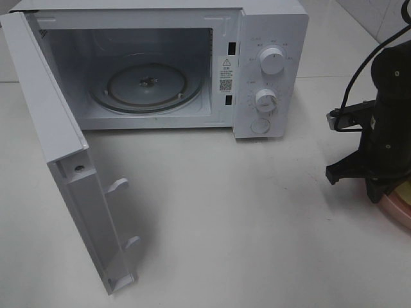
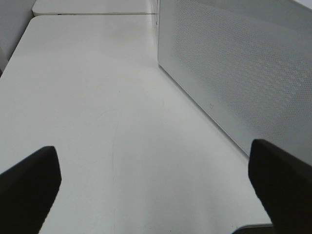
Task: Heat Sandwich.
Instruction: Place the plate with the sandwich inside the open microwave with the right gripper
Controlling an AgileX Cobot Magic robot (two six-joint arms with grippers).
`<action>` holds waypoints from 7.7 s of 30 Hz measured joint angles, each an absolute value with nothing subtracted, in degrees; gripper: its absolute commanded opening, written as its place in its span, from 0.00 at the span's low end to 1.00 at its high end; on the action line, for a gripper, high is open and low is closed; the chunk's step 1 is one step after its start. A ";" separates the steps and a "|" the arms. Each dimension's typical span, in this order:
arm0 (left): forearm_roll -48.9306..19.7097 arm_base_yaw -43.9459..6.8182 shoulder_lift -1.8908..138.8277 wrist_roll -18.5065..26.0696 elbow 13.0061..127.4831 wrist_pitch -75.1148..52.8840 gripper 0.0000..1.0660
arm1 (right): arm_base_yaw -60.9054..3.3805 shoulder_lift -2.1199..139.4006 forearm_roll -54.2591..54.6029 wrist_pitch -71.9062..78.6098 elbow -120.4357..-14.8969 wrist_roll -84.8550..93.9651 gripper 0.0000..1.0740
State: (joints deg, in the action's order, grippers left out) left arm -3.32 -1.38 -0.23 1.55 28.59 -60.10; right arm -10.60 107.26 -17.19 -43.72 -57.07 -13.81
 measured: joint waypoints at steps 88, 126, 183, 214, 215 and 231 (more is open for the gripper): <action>-3.32 -1.38 -0.23 1.55 28.59 -60.10 0.97 | -60.73 77.58 -25.78 -65.55 -40.62 -15.99 0.01; -3.32 -1.38 -0.23 1.55 28.59 -60.10 0.97 | -61.48 77.58 -26.24 -51.22 -40.57 25.10 0.03; -3.32 -1.38 -0.23 1.55 28.59 -60.10 0.97 | -39.99 81.25 -11.69 -32.37 -41.94 82.68 0.01; -3.32 -1.38 -0.23 1.55 28.59 -60.10 0.97 | -39.99 99.81 -0.97 -31.86 -63.77 93.16 0.01; -3.32 -1.38 -0.23 1.55 28.59 -60.10 0.97 | -39.99 99.81 -0.97 -31.86 -63.77 93.16 0.01; -3.32 -1.38 -0.23 1.55 28.59 -60.10 0.97 | -39.99 109.55 -4.70 -36.73 -77.18 90.01 0.01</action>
